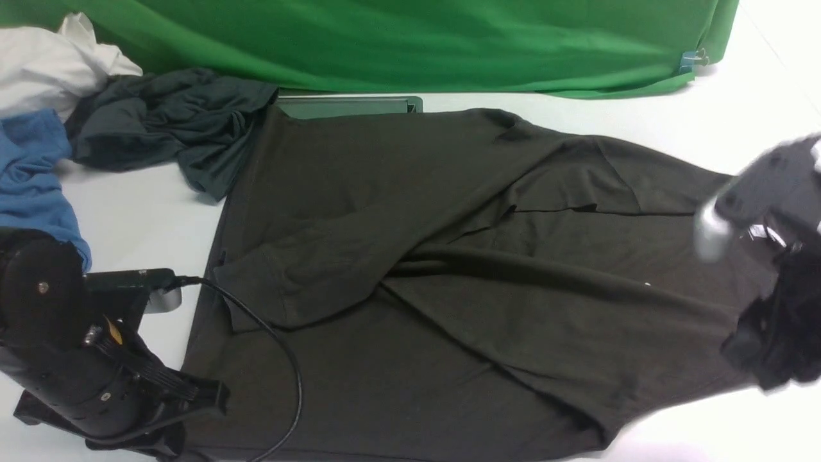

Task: Fold a long-sleeved shirt on a white desktop.
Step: 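Grasp the near edge of the shirt at its hem and shoulder corners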

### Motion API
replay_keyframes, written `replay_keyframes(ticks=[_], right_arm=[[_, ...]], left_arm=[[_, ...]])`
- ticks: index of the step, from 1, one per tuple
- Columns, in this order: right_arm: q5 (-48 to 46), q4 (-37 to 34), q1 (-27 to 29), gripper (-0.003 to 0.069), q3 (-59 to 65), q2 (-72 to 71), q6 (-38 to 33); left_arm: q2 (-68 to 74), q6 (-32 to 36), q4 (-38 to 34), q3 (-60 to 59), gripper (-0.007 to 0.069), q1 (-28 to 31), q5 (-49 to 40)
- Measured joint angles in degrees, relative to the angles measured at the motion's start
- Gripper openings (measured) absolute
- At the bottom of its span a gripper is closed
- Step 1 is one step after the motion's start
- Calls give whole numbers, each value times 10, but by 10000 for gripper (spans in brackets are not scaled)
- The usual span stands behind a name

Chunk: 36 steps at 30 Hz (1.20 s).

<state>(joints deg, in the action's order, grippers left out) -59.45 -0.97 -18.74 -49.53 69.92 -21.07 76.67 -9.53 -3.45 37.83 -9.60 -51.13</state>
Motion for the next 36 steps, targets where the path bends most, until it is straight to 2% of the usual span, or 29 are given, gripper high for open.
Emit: replay_keyframes(ticks=[1, 3, 4, 5, 9, 11, 15, 18, 23, 26, 31, 33, 34, 35, 36], right_arm=[[5, 0, -1, 395, 3, 0, -11], [36, 10, -24, 395, 50, 0, -97], [40, 13, -27, 395, 57, 0, -104], [54, 44, -36, 398, 83, 0, -131], [85, 177, -39, 398, 131, 0, -86], [98, 212, -39, 398, 138, 0, -77], [134, 224, -27, 402, 141, 6, -86], [197, 230, -5, 477, 143, 33, -113], [237, 231, -2, 578, 143, 84, -160], [261, 232, -2, 571, 144, 117, -190], [334, 237, -2, 460, 137, 195, -225], [333, 240, -2, 347, 127, 216, -225], [330, 237, -2, 247, 124, 220, -225], [330, 237, -2, 228, 124, 221, -225], [320, 227, -2, 104, 122, 223, -223]], left_arm=[[0, 0, -1, 0, 43, 0, 1], [0, 3, -7, 0, 43, 0, 4], [0, 3, -7, 0, 43, 0, 4], [0, 5, -8, 0, 43, 0, 5], [0, 13, -12, 0, 43, 0, 4], [0, 22, -23, 0, 43, 0, 4], [0, 41, -44, 0, 43, 0, 4], [0, 57, -59, 0, 43, 0, 4], [0, 67, -66, 0, 43, 0, 4], [0, 67, -68, 0, 43, 0, 4], [0, 69, -69, 0, 43, 0, 5], [0, 71, -69, 0, 43, 0, 5], [0, 71, -69, 0, 43, 0, 4], [0, 71, -69, 0, 43, 0, 4], [0, 71, -69, 0, 43, 0, 4]])
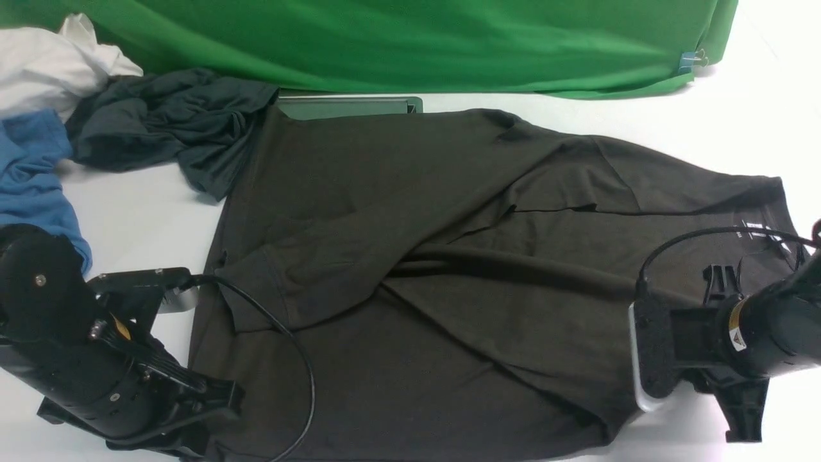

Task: Fold a long-sleeved shirt on a white desktop.
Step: 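Grasp the near edge of the shirt at its hem and shoulder corners, then fold the black garment in half by bringing its near edge over to the far edge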

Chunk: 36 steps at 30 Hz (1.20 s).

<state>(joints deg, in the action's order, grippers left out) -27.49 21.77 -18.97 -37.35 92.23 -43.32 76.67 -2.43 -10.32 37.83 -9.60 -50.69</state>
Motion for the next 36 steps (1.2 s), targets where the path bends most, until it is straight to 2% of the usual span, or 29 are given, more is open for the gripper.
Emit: replay_keyframes(ticks=[3, 6, 9, 17, 22, 26, 30, 36], right_arm=[[-13, -12, 0, 63, -1, -11, 1], [-57, -36, 0, 62, 5, -35, -1], [-140, -72, 0, 60, 14, -94, -7], [-274, -146, 0, 60, 16, -277, -14], [-302, -148, 0, 57, 10, -325, -10], [-285, -145, 1, 57, -15, -321, 16], [-227, -133, 9, 57, -73, -277, 35], [-169, -131, 85, 57, -194, -126, 36]], left_arm=[[-1, 0, 0, 0, 43, 0, 0], [-10, 5, 1, 0, 43, 0, -1], [-42, 8, 0, 0, 43, 0, -12], [-220, -9, 53, 12, 43, 0, -91], [-244, -20, 51, 16, 43, 0, -63], [-199, -23, 51, 51, 43, 0, -30], [-70, -23, 60, 161, 43, 0, 2], [151, -19, 61, 383, 43, 0, 49]])
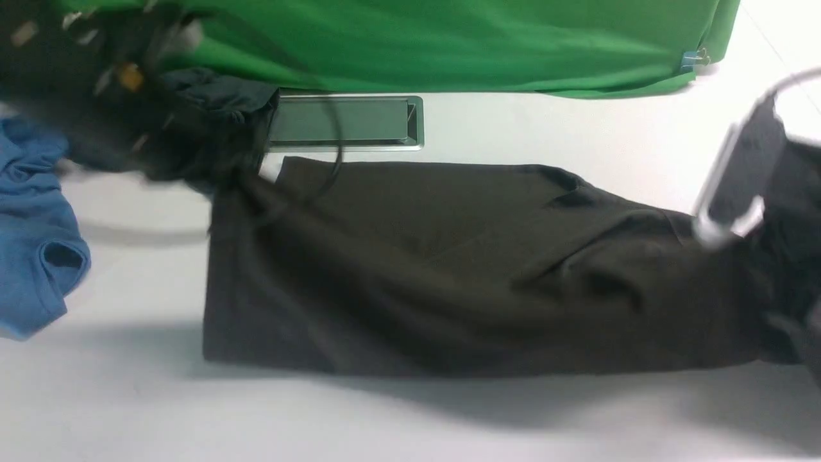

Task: Fold a long-sleeved shirt on a white desktop.
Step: 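Fold the black garment in half by bringing its near edge over to the far edge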

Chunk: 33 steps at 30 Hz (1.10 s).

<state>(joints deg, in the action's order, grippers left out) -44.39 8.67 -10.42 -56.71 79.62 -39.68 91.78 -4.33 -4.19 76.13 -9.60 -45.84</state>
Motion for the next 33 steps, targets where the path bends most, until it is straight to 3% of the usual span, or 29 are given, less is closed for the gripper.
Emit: replay_keyframes(ticks=[5, 9, 12, 13, 14, 15, 17, 20, 22, 26, 33], right_arm=[[7, -2, 54, 57, -109, 164, 32], [2, -1, 60, 99, -172, 251, 66], [1, -1, 58, 258, -206, 285, 92], [1, -1, 58, 280, -208, 286, 93], [0, -1, 57, 353, -218, 285, 100], [0, -1, 57, 363, -219, 286, 101], [-1, 1, 57, 461, -242, 276, 114], [5, -17, 56, 498, -265, 255, 115], [7, -33, 51, 501, -270, 244, 90], [-23, -87, 22, 502, -260, 235, -86], [-1, -97, -9, 503, -240, 294, -172]], left_arm=[[183, 2, 10, 144, 53, 0, 23], [286, -3, 29, 225, 124, 0, 33], [336, -4, 42, 279, 263, 0, 22], [337, -4, 42, 281, 283, 0, 20], [338, -4, 46, 296, 364, 0, 10], [338, -4, 48, 297, 375, 0, 8], [325, 3, 55, 309, 489, 0, -11], [301, 25, 59, 311, 591, 0, -40], [289, 39, 60, 312, 616, 0, -59], [273, 90, 35, 314, 637, 4, -110], [273, 104, 7, 307, 633, 28, -117]])
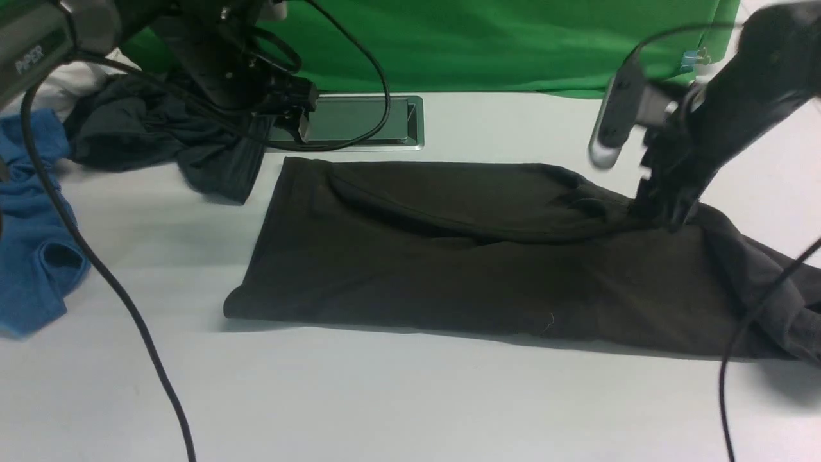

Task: Fold a long-sleeved shirt on a white desktop.
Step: 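Fold the black garment in half by bringing its near edge over to the far edge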

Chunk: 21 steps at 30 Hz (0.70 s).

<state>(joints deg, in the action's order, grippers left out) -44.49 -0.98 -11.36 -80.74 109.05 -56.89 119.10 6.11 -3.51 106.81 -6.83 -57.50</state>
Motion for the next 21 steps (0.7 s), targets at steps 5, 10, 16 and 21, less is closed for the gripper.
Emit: replay_keyframes(ticks=[5, 10, 16, 21], right_arm=[[19, -2, -25, 503, 0, 35, -21], [53, -4, -42, 449, 0, 48, -29], [68, -4, -40, 75, -28, 50, -29], [75, -3, -35, 68, -81, 51, -21]], left_arm=[[0, 0, -4, -3, 626, 9, 7], [0, 0, -5, -3, 620, 11, 17], [0, 0, -10, -3, 614, 11, 22], [0, 0, -20, -3, 600, 11, 22]])
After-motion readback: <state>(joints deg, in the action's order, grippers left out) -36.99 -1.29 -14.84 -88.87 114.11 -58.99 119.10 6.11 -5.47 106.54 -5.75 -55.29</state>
